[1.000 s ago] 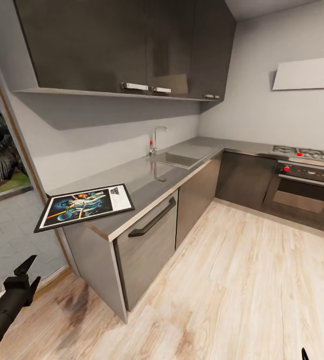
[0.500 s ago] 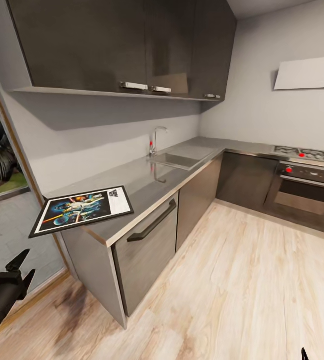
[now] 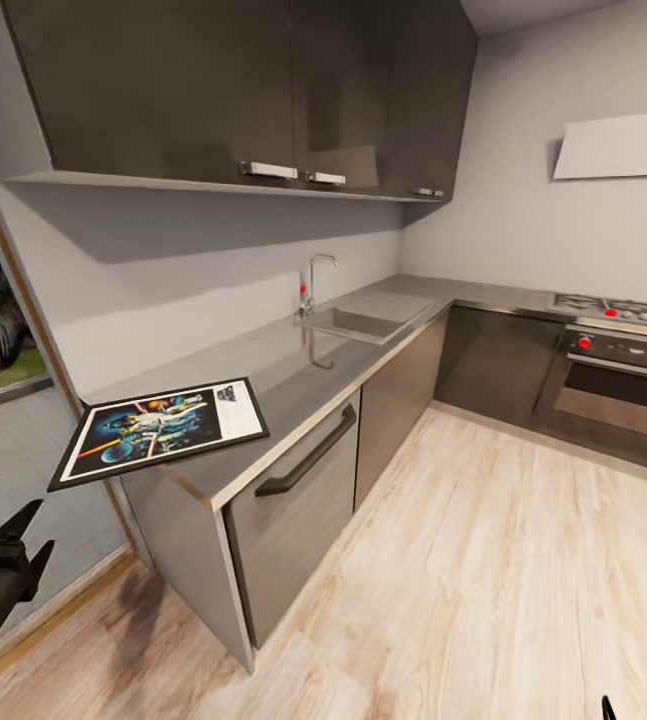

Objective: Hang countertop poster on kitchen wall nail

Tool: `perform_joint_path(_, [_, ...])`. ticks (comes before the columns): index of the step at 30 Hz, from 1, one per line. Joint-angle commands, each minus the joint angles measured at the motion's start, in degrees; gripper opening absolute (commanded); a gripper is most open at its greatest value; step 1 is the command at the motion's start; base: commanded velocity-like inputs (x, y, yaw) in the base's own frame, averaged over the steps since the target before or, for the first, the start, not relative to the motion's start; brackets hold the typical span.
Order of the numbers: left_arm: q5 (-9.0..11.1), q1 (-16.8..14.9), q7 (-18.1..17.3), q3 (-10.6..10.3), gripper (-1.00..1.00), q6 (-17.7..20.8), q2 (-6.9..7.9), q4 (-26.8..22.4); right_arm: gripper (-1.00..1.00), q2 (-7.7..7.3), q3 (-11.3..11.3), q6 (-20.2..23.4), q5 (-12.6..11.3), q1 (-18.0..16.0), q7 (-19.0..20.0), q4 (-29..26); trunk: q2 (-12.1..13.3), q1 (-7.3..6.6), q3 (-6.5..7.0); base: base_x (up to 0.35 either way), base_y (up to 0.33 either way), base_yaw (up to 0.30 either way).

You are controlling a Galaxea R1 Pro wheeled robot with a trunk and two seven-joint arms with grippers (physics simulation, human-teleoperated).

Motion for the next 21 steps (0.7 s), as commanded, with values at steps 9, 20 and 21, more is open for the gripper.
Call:
perform_joint_path(9, [0.6, 0.0, -0.2, 0.3, 1.0, 0.4, 0.04, 0.0, 1.0, 0.01, 0.0, -0.1, -0.5, 0.0, 0.5, 0.0, 0.0, 0.02, -0.03, 0.168, 0.001, 0.0])
perform_joint_path(20, [0.6, 0.0, -0.2, 0.7, 1.0, 0.4, -0.03, 0.3, 1.0, 0.01, 0.0, -0.2, -0.5, 0.0, 0.5, 0.0, 0.0, 0.02, -0.03, 0.097, 0.0, 0.0])
perform_joint_path(21, [0.6, 0.0, -0.2, 0.7, 1.0, 0.4, -0.02, 0.3, 1.0, 0.01, 0.0, -0.2, -0.5, 0.0, 0.5, 0.0, 0.0, 0.02, -0.03, 0.188, 0.0, 0.0])
